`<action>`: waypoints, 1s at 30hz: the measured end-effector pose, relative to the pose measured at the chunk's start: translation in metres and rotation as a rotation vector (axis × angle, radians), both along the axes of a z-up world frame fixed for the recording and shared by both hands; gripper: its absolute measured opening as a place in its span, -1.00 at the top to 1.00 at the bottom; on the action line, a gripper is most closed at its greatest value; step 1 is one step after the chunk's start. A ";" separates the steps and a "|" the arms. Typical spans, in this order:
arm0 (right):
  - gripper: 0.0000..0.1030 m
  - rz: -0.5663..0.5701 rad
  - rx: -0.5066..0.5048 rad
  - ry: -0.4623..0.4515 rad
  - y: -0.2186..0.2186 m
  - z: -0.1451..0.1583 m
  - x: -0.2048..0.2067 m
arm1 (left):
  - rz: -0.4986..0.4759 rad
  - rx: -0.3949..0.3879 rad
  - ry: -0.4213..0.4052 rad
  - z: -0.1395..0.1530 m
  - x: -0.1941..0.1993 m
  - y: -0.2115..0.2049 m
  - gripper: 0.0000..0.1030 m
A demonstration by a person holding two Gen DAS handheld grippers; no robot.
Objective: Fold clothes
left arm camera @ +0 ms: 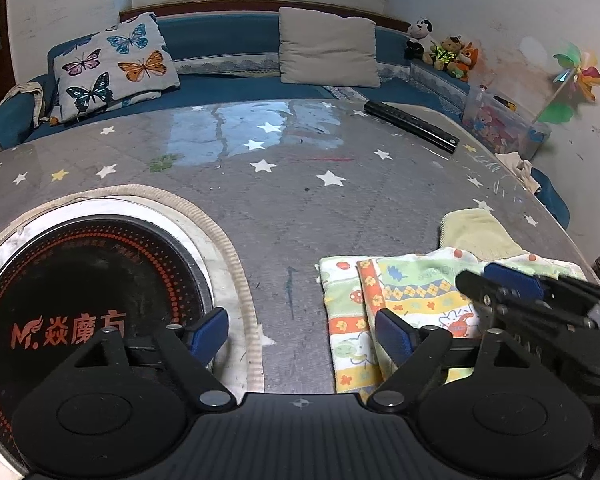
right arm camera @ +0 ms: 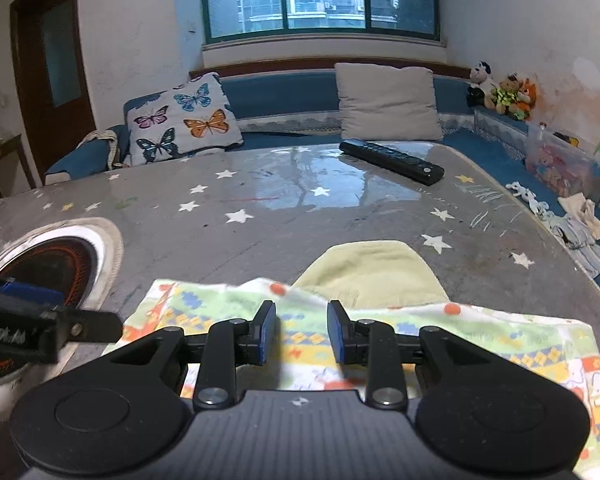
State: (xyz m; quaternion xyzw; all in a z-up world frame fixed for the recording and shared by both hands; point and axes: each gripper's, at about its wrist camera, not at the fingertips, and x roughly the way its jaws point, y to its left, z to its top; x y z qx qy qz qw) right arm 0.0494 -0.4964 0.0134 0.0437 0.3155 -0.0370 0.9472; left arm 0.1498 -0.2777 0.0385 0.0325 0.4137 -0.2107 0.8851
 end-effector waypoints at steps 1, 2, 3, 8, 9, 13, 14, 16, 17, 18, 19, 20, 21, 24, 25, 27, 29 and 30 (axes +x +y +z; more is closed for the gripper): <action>0.46 0.006 0.001 0.000 0.002 0.000 -0.003 | 0.002 0.000 -0.001 0.000 -0.001 0.000 -0.70; 0.46 0.011 0.002 0.000 0.004 -0.001 -0.006 | 0.003 0.001 -0.003 0.001 -0.002 0.000 -0.72; 0.46 0.015 0.001 -0.001 0.006 -0.001 -0.009 | 0.003 0.001 -0.004 0.001 -0.003 0.000 -0.75; 0.45 0.032 0.001 -0.016 0.017 -0.002 -0.027 | 0.004 -0.006 -0.015 0.005 -0.009 0.002 -0.84; 0.42 0.039 0.007 -0.017 0.019 -0.001 -0.031 | 0.004 -0.008 -0.017 0.006 -0.010 0.003 -0.88; 0.32 0.066 -0.005 -0.030 0.032 -0.003 -0.050 | 0.008 -0.017 -0.026 0.008 -0.015 0.005 -0.95; 0.32 0.072 -0.015 -0.033 0.036 -0.003 -0.054 | 0.011 -0.015 -0.027 0.009 -0.016 0.005 -0.97; 0.32 0.084 -0.017 -0.038 0.042 -0.003 -0.062 | 0.013 -0.015 -0.027 0.009 -0.018 0.006 -1.00; 0.32 0.088 -0.012 -0.041 0.045 -0.003 -0.066 | 0.014 -0.015 -0.028 0.009 -0.020 0.006 -1.00; 0.31 0.091 -0.008 -0.045 0.048 -0.004 -0.069 | 0.014 -0.014 -0.029 0.009 -0.021 0.006 -1.00; 0.31 0.096 -0.002 -0.048 0.051 -0.004 -0.071 | 0.015 -0.013 -0.030 0.009 -0.023 0.007 -1.00; 0.30 0.101 0.004 -0.048 0.053 -0.004 -0.074 | 0.016 -0.012 -0.032 0.010 -0.024 0.007 -1.00; 0.27 0.106 0.006 -0.048 0.056 -0.005 -0.077 | 0.016 -0.011 -0.034 0.010 -0.026 0.008 -1.00; 0.20 0.109 0.004 -0.067 0.061 -0.004 -0.086 | 0.011 -0.007 -0.043 0.011 -0.032 0.009 -1.00; 0.18 0.105 0.024 -0.073 0.060 -0.004 -0.091 | 0.007 -0.004 -0.046 0.011 -0.034 0.009 -1.00; 0.17 0.085 0.061 -0.084 0.054 -0.002 -0.100 | -0.001 0.004 -0.055 0.010 -0.038 0.008 -1.00; 0.14 0.058 0.062 -0.091 0.048 -0.002 -0.108 | -0.009 0.013 -0.061 0.009 -0.041 0.007 -1.00; 0.10 0.043 0.058 -0.094 0.045 -0.002 -0.112 | -0.012 0.015 -0.061 0.008 -0.042 0.006 -1.00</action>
